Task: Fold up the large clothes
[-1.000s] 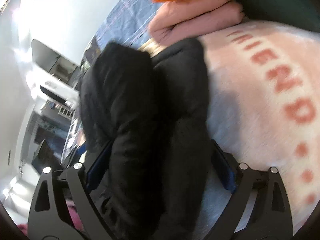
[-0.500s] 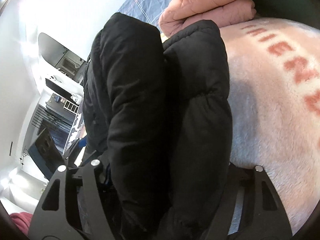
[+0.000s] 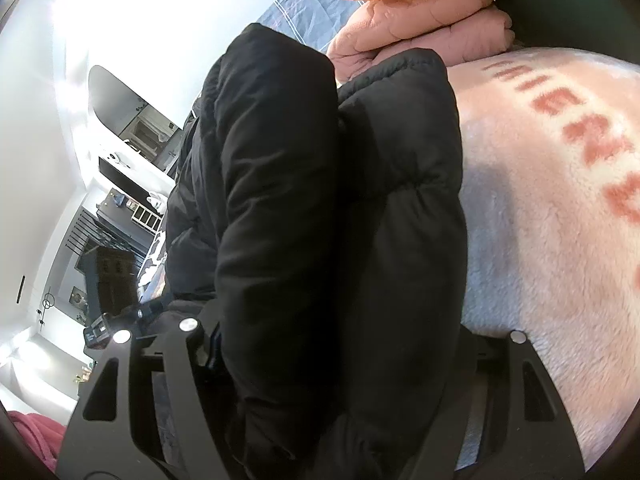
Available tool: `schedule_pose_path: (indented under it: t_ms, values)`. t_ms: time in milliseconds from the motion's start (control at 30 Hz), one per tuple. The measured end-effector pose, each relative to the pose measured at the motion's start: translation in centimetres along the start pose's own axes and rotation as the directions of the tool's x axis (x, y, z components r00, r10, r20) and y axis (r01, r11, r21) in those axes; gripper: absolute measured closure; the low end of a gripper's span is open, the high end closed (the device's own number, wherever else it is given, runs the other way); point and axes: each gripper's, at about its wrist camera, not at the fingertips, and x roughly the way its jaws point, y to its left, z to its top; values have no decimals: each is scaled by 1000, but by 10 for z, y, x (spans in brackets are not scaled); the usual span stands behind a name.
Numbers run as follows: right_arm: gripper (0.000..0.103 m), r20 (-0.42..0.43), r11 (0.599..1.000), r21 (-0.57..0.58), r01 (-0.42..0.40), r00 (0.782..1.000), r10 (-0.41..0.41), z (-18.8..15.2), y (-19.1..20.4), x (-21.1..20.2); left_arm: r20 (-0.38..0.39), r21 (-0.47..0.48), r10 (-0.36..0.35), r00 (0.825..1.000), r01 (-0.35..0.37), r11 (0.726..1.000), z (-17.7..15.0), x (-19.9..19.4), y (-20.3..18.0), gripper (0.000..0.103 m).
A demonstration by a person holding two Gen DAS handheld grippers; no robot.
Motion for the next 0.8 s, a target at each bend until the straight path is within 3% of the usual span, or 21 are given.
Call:
schedule_pose_path:
  t_ms: [100, 200, 267, 333, 400, 533, 633, 800]
  values:
    - [34, 6, 1000, -8, 7, 1000, -7, 0, 2, 2, -6, 46, -8, 1000, 8, 999, -1, 9, -9, 1]
    - [36, 12, 1000, -13, 23, 1000, -23, -1, 7, 3, 13, 98, 10, 1000, -11, 995, -1, 8, -23, 20]
    - [43, 18, 998, 2, 67, 998, -67, -3, 14, 0, 44, 139, 35, 998, -41, 989, -1, 1, -36, 35]
    - [58, 32, 996, 2, 86, 996, -86, -6, 30, -5, 75, 176, 61, 995, -74, 982, 1, -9, -50, 42]
    - [64, 58, 996, -28, 86, 995, -85, -7, 50, -14, 127, 233, 85, 988, -113, 966, 0, -24, -71, 44]
    - [65, 125, 996, -85, 23, 992, -12, 0, 92, -32, 216, 309, 95, 972, -160, 938, 10, -60, -97, 45]
    - [65, 190, 987, -160, 4, 981, 26, 25, 126, -39, 283, 362, 108, 953, -211, 908, 35, -86, -116, 45]
    - [65, 263, 979, -197, -50, 959, 102, 95, 164, -19, 424, 381, 165, 891, -340, 860, 108, -117, -132, 44]
